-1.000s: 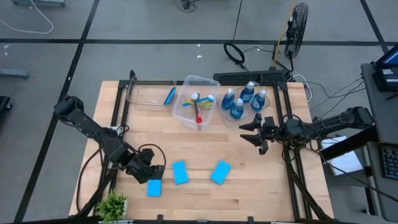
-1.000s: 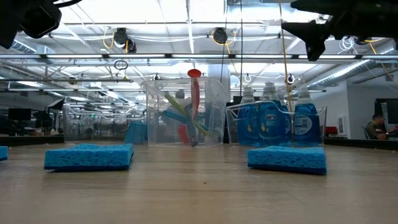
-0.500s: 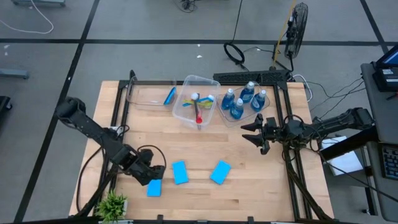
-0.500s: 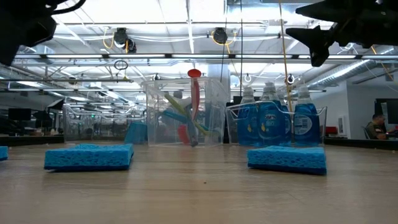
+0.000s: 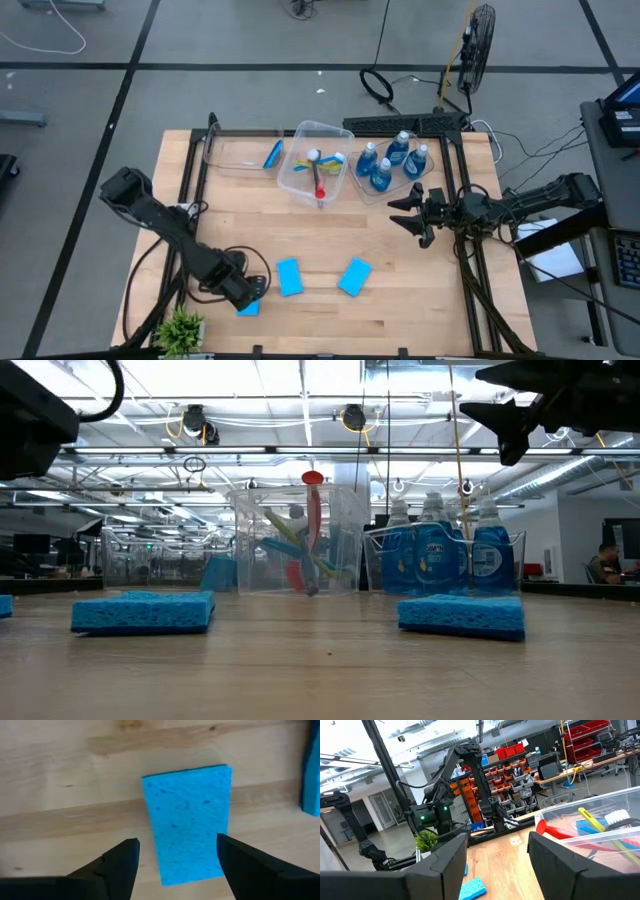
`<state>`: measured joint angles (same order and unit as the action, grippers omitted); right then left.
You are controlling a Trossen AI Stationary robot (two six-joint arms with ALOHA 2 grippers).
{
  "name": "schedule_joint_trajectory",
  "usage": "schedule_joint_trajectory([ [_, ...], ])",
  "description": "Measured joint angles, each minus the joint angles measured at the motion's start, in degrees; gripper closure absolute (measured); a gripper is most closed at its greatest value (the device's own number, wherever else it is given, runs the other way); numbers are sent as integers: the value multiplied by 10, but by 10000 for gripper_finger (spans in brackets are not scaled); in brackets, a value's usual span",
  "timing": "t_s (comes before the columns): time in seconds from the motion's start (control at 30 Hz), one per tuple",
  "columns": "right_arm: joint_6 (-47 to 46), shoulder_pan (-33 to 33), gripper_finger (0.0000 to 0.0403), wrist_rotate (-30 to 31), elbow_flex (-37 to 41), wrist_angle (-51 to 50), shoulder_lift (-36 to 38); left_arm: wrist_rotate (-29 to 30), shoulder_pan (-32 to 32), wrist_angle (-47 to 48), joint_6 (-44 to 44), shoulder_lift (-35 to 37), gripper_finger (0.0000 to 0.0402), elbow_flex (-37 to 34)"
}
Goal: Pick & Place Kitchen Sink Supplies
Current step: Put the blue sponge into the left transparent bin
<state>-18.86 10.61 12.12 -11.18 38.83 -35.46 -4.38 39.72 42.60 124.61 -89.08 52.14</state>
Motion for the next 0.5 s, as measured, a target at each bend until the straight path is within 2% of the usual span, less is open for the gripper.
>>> schedule_joint_trajectory([
  [0.27, -14, 0, 206, -1, 0, 0, 0, 13, 9, -2, 21, -3, 168, -25],
  [0.5, -15, 0, 206, -2, 0, 1, 0, 22, 8, -81, 15, -2, 172, -68],
])
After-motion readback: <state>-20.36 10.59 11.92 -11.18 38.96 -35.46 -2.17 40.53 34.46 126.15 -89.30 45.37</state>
